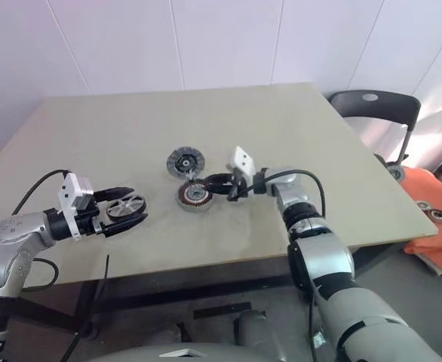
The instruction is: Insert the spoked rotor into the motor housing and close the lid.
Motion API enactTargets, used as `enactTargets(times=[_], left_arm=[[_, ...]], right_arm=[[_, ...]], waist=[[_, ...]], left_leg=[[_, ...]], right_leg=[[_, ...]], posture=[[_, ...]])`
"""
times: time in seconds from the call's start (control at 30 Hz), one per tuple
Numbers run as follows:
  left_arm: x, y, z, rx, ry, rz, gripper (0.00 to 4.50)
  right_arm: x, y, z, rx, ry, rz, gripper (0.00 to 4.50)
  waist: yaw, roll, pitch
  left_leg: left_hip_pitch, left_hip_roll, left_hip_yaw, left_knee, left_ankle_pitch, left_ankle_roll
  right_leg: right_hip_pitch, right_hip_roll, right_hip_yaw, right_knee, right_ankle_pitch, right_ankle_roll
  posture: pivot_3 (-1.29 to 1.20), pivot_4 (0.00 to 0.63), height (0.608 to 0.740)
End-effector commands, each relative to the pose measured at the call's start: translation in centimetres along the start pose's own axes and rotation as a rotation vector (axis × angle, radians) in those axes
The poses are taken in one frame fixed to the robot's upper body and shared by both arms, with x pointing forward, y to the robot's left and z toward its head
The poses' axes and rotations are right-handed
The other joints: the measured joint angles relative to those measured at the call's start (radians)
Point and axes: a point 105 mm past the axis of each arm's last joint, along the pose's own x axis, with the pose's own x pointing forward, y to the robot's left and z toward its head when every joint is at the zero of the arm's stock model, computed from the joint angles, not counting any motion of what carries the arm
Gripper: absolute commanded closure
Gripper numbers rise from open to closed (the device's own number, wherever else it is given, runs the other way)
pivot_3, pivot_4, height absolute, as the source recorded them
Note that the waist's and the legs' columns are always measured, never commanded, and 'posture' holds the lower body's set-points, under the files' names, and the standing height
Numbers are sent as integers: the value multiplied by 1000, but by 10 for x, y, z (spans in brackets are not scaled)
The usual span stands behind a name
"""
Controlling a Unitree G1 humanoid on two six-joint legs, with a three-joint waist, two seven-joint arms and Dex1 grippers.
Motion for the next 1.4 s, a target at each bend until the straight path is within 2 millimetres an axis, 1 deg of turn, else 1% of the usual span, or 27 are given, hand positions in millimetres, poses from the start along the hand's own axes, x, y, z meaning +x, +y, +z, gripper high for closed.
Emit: enactTargets(times=[0.03, 0.17, 0.3, 0.6, 0.77, 1.03, 1.27, 1.4], left_arm=[[-1, 1, 13, 55, -35, 17, 0], [-2, -1, 12, 52, -34, 22, 0], [-2, -2, 13, 50, -41, 28, 0], [-3, -2, 13, 51, -45, 46, 0], [-1, -2, 14, 51, -51, 45, 0], [3, -4, 14, 49, -61, 44, 0], [4, -7, 13, 42, -67, 47, 0], [4, -7, 13, 40, -67, 50, 0]], right_arm=[[12, -3, 27, -72, -48, 21, 3765], [24, -5, 25, -52, -38, -9, 3765], [29, -10, 25, -45, -32, -69, 3765], [33, -12, 12, -8, 9, -124, 3765], [36, -10, 5, -3, 26, -131, 3765], [40, -11, -7, 34, 56, -196, 3765], [38, -14, -18, 49, 86, -255, 3765], [38, -13, -20, 48, 90, -260, 3765]], waist=[[0, 0, 0], [-1, 0, 0], [0, 0, 0], [-2, 0, 0], [-2, 0, 0], [-2, 0, 0], [-2, 0, 0], [-2, 0, 0]], left_leg=[[0, 0, 0, 0, 0, 0], [0, 0, 0, 0, 0, 0], [-1, 0, 0, -1, 0, 0], [-1, 0, 0, -1, 0, 0], [-1, 0, 0, -1, 0, 0], [-1, 0, 0, -1, 0, 0], [-1, 0, 0, -1, 0, 0], [-1, 0, 0, -1, 0, 0]], right_leg=[[0, 0, 0, 0, 0, 0], [-1, 0, 0, 0, 0, 0], [-1, -1, 0, 0, 0, 0], [-1, -1, 0, 0, 0, 0], [-2, -1, 0, 0, 0, 0], [-2, -1, 0, 0, 0, 0], [-2, -1, 0, 0, 0, 0], [-2, -1, 0, 0, 0, 0]], posture=[[0, 0, 740], [0, 0, 740], [0, 0, 740], [0, 0, 740], [0, 0, 740], [0, 0, 740], [0, 0, 740], [0, 0, 740]])
